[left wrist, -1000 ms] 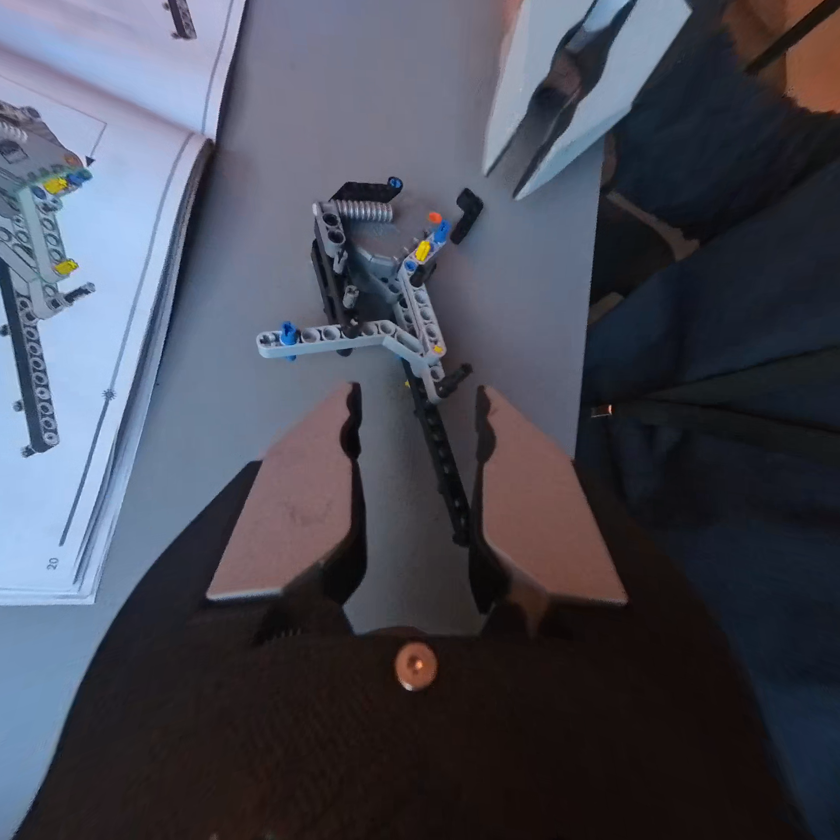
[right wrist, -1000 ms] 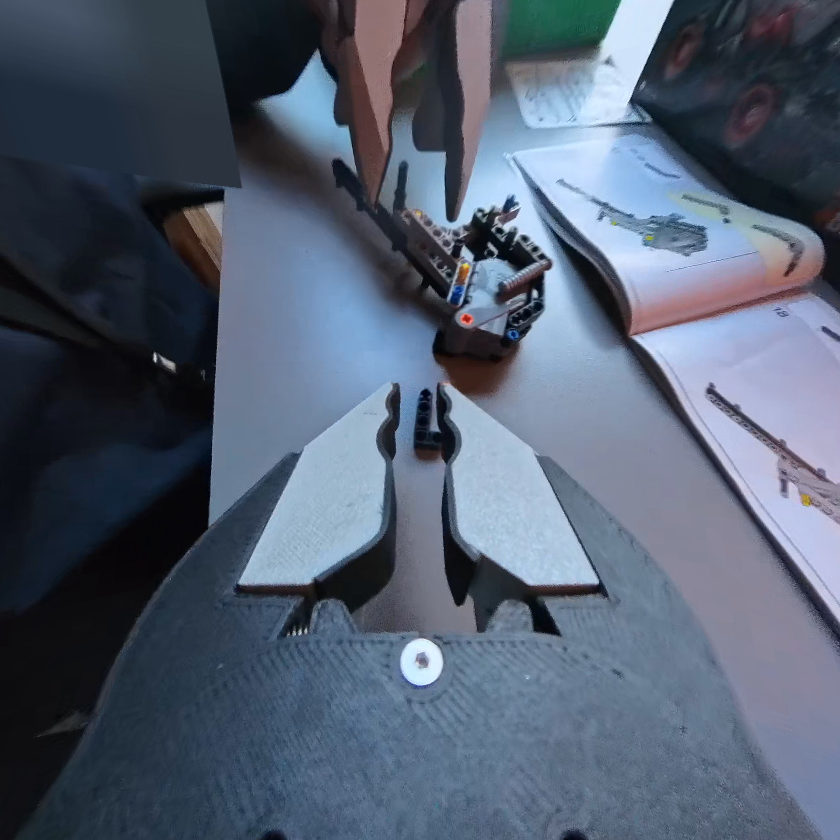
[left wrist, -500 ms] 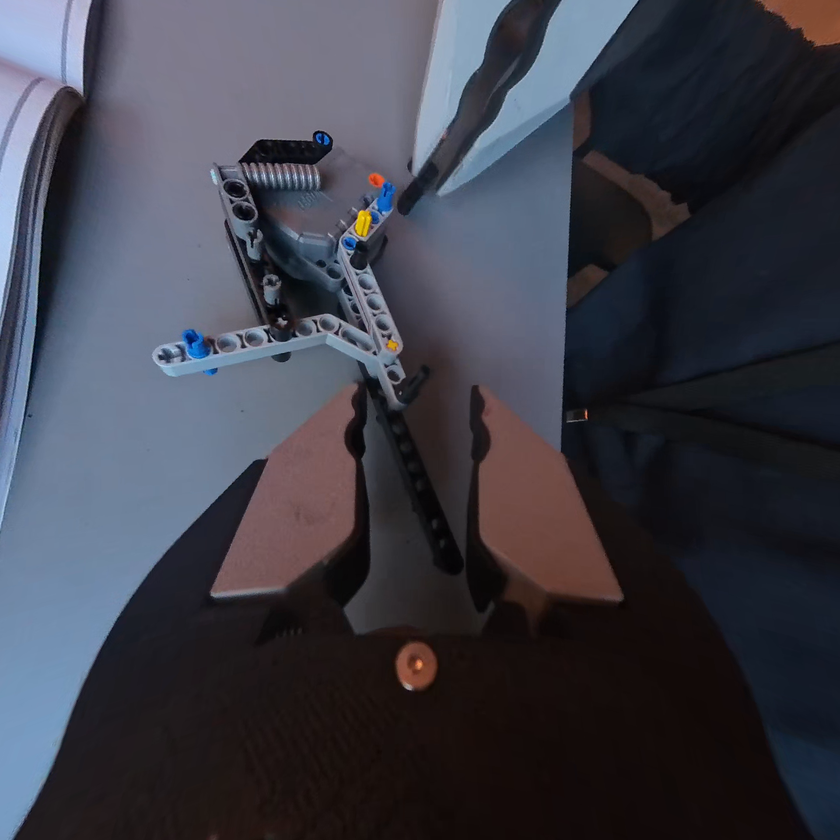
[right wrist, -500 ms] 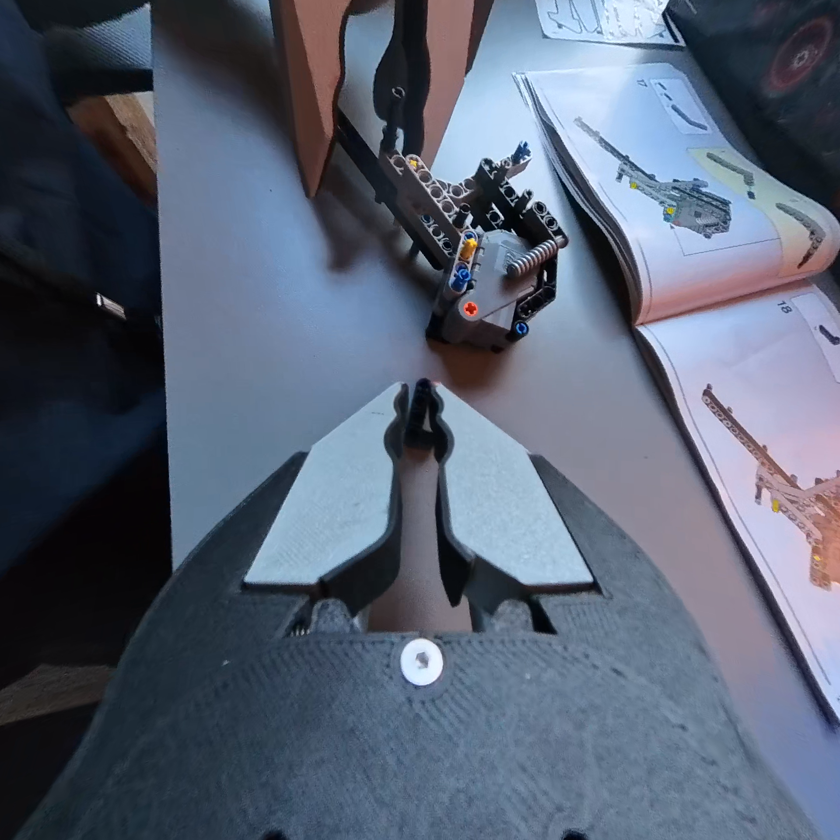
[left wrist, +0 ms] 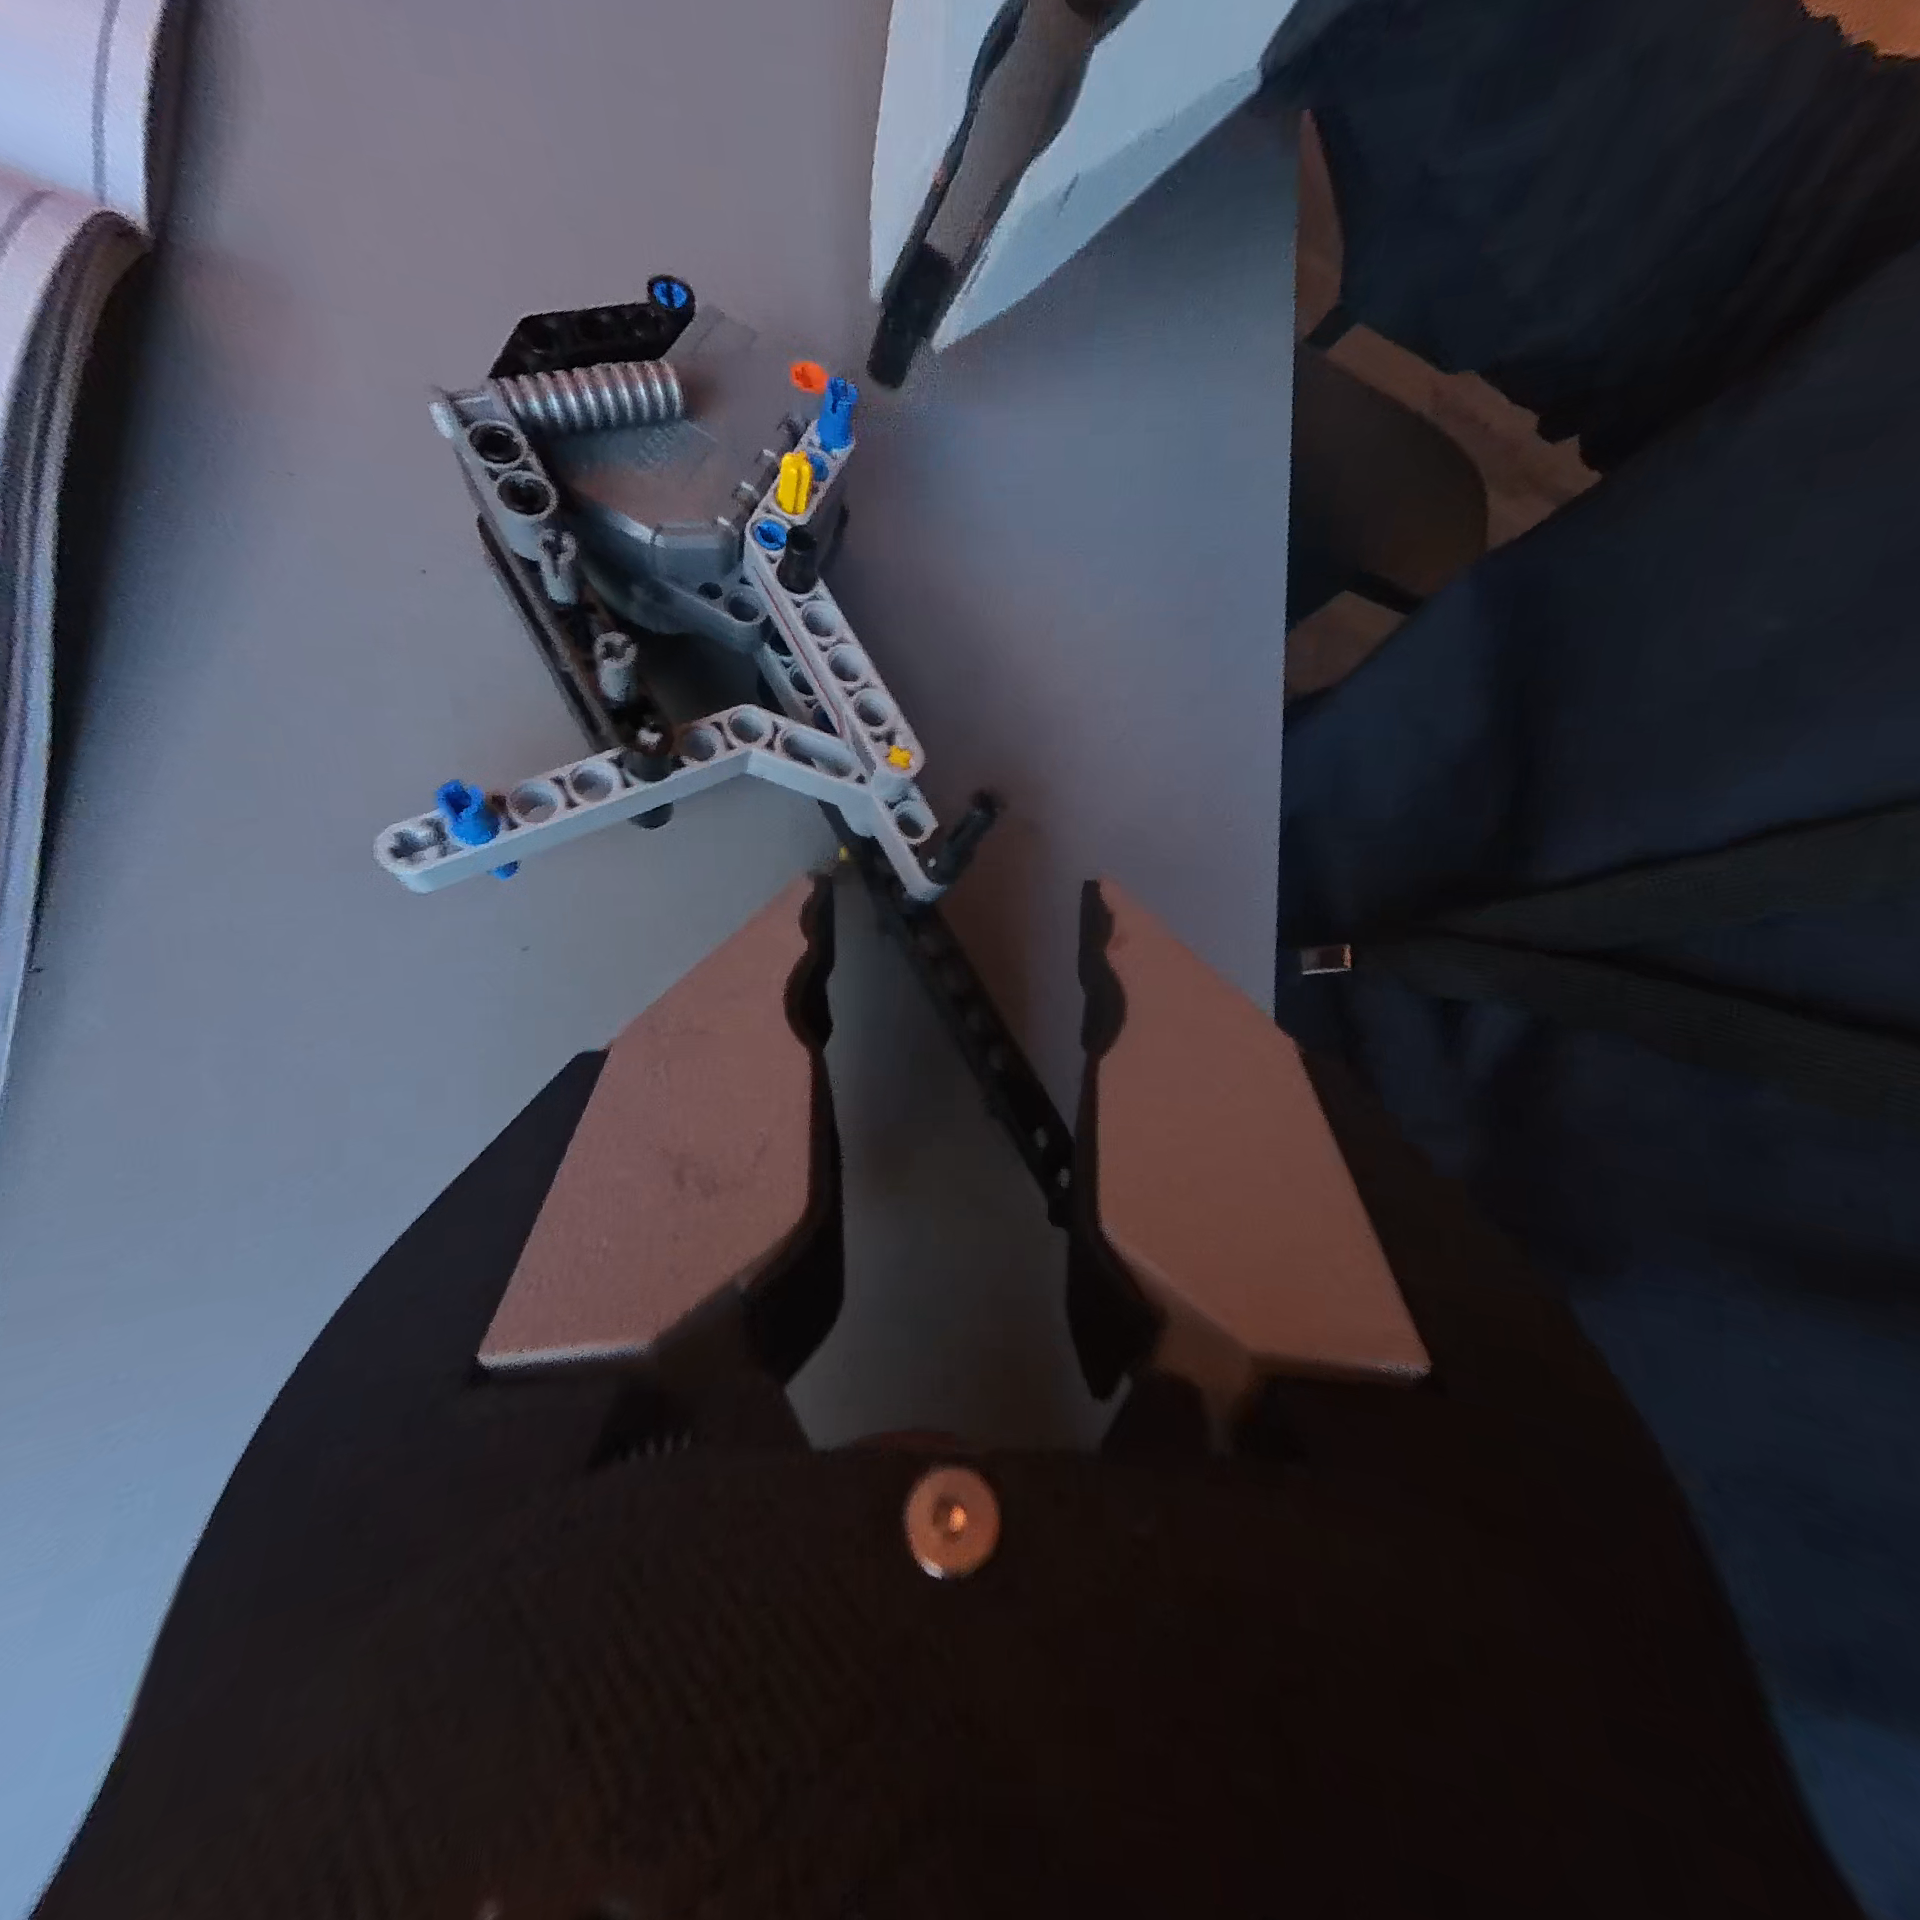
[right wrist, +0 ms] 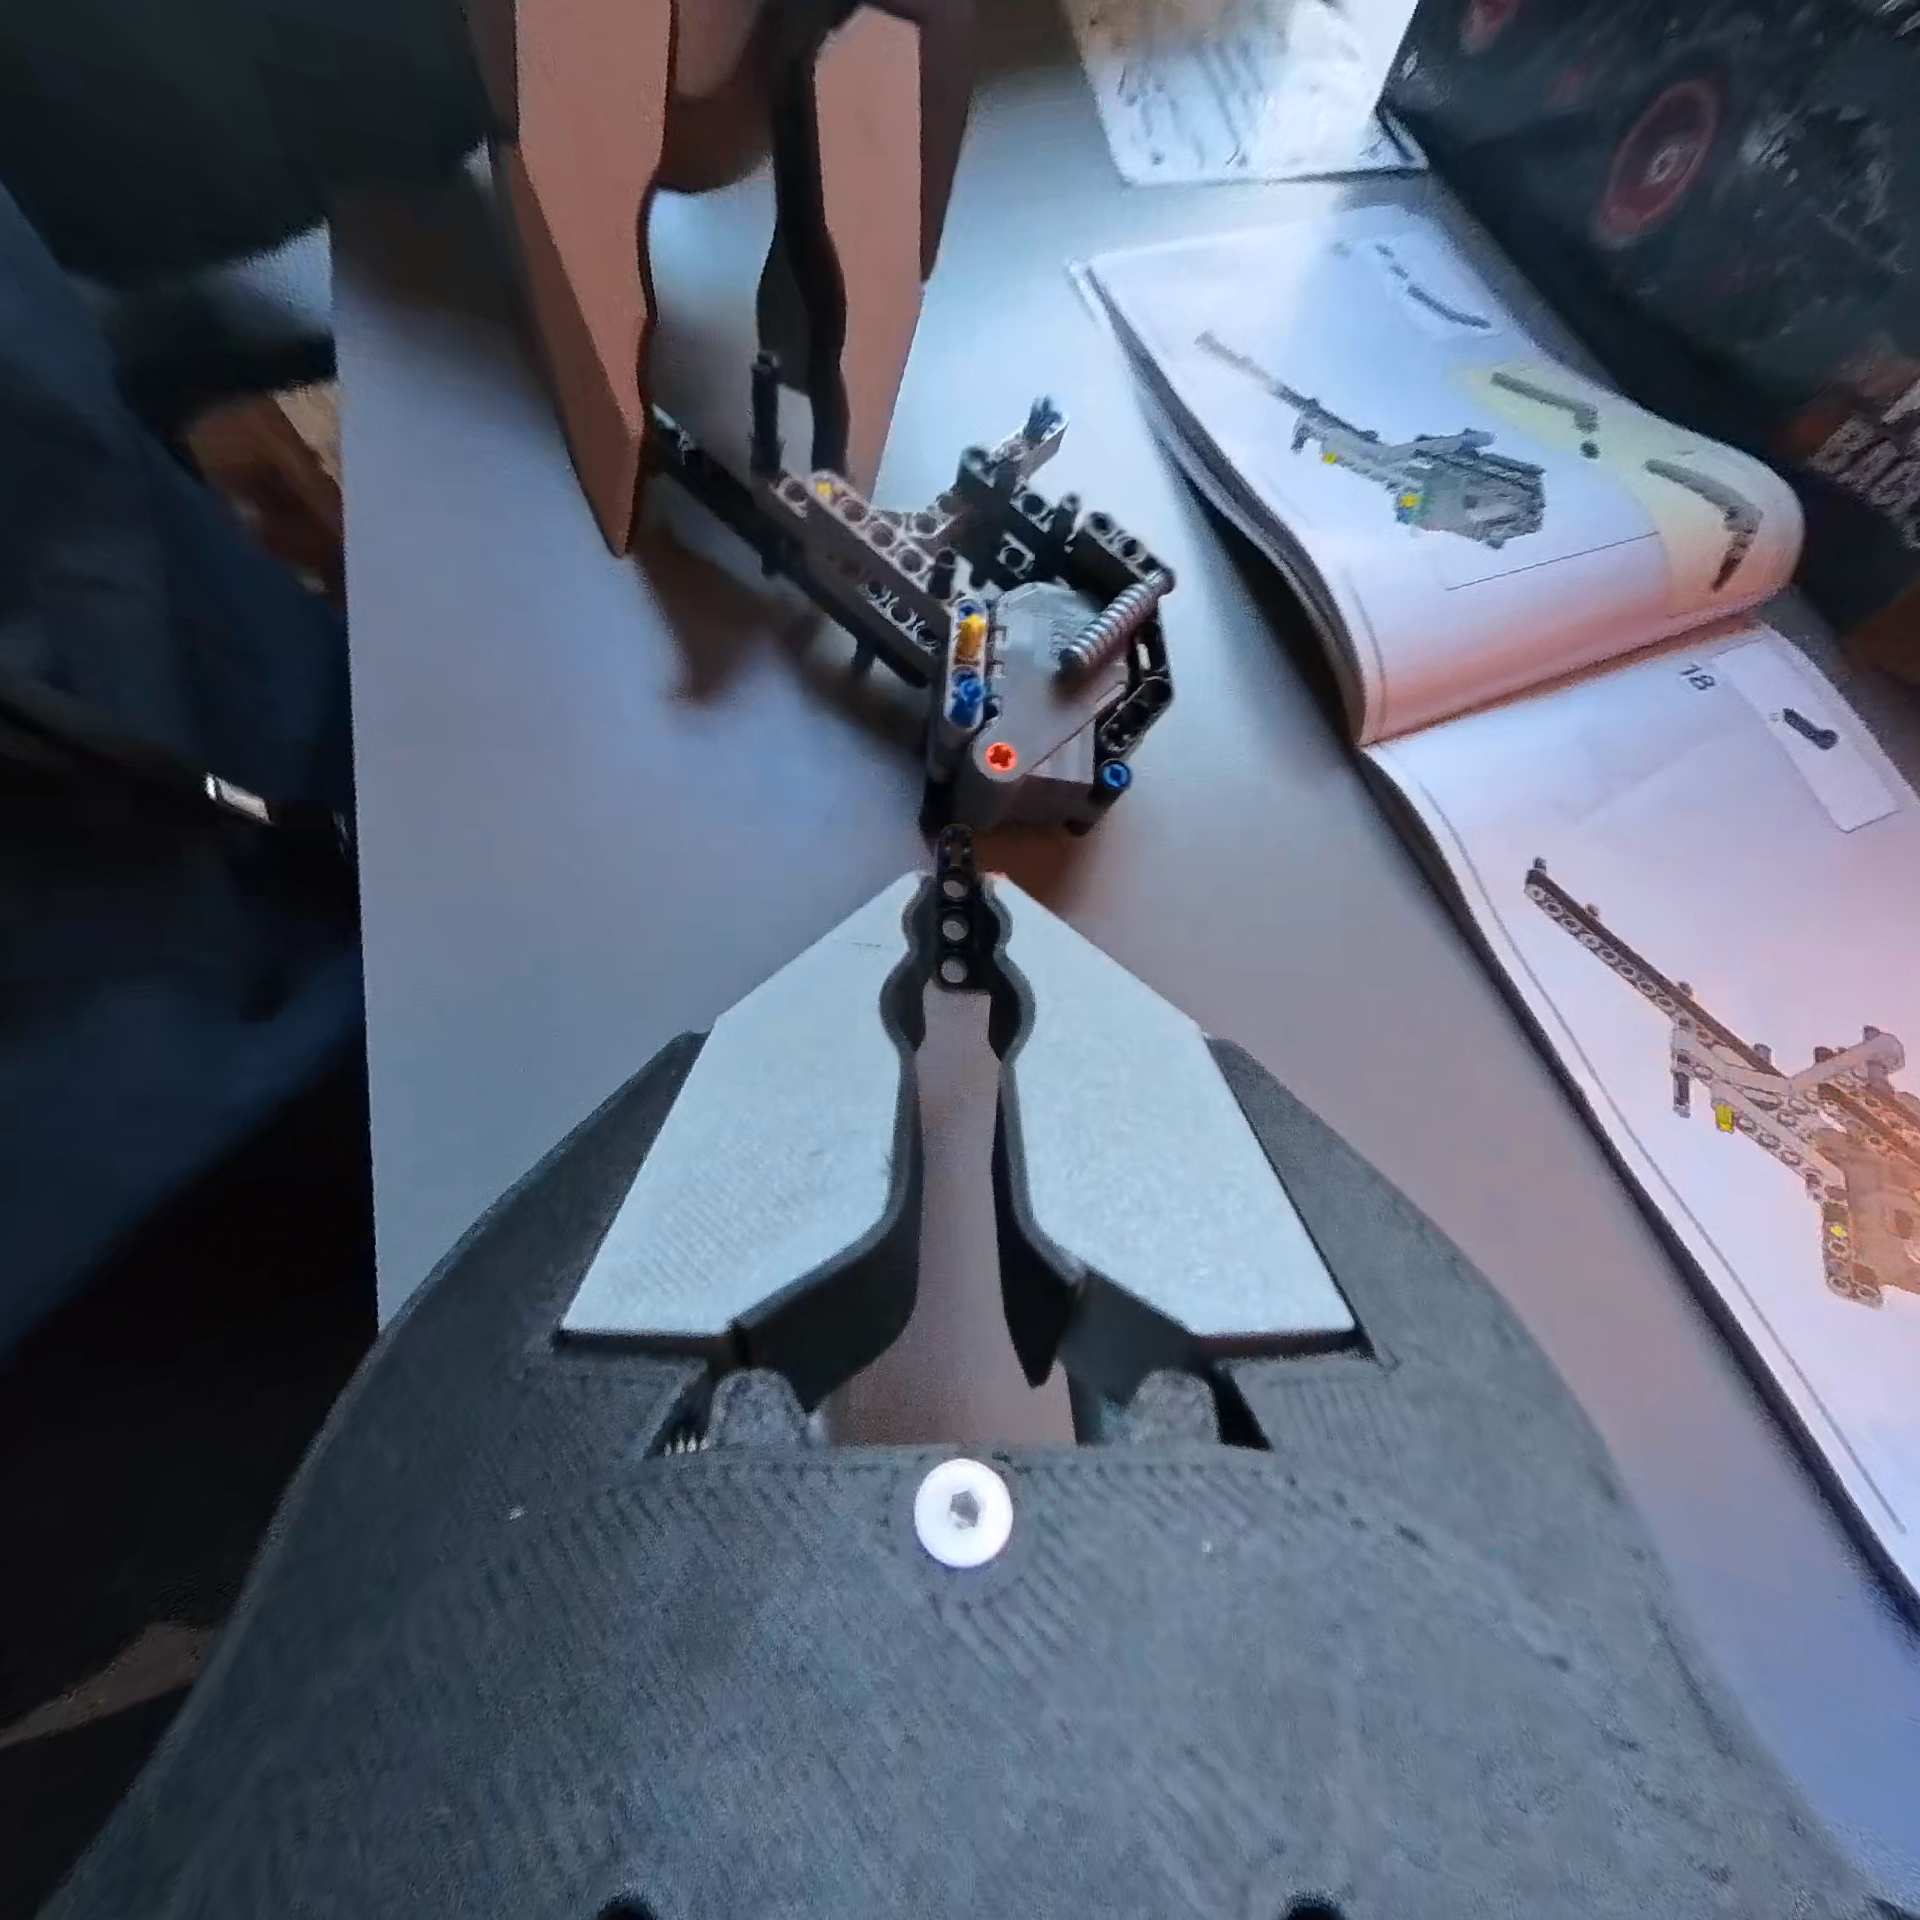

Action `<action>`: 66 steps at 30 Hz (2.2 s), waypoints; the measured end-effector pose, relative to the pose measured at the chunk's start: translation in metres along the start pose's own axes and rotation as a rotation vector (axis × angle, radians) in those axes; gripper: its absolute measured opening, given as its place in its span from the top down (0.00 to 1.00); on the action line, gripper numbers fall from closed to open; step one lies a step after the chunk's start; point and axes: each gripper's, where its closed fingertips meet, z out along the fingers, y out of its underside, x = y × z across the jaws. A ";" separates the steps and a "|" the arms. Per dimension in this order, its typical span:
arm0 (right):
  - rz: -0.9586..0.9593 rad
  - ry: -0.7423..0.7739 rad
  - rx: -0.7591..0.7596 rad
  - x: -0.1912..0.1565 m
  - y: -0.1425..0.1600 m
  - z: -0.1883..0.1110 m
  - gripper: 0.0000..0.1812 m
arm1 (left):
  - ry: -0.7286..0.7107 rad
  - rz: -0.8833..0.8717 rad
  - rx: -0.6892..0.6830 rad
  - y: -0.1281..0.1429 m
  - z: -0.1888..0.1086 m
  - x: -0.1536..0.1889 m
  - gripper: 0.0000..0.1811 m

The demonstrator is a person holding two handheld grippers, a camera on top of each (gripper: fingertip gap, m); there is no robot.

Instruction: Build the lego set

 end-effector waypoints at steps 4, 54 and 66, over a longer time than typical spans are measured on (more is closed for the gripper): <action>0.074 -0.006 0.081 0.010 -0.012 -0.011 0.98 | -0.078 0.008 0.015 -0.004 -0.022 -0.012 0.74; 0.085 0.069 0.231 0.062 -0.038 -0.016 0.98 | -0.191 -0.094 0.300 -0.054 -0.042 -0.067 0.79; 0.054 0.046 0.206 0.054 -0.036 -0.012 0.98 | -0.202 -0.085 0.300 -0.054 -0.042 -0.067 0.80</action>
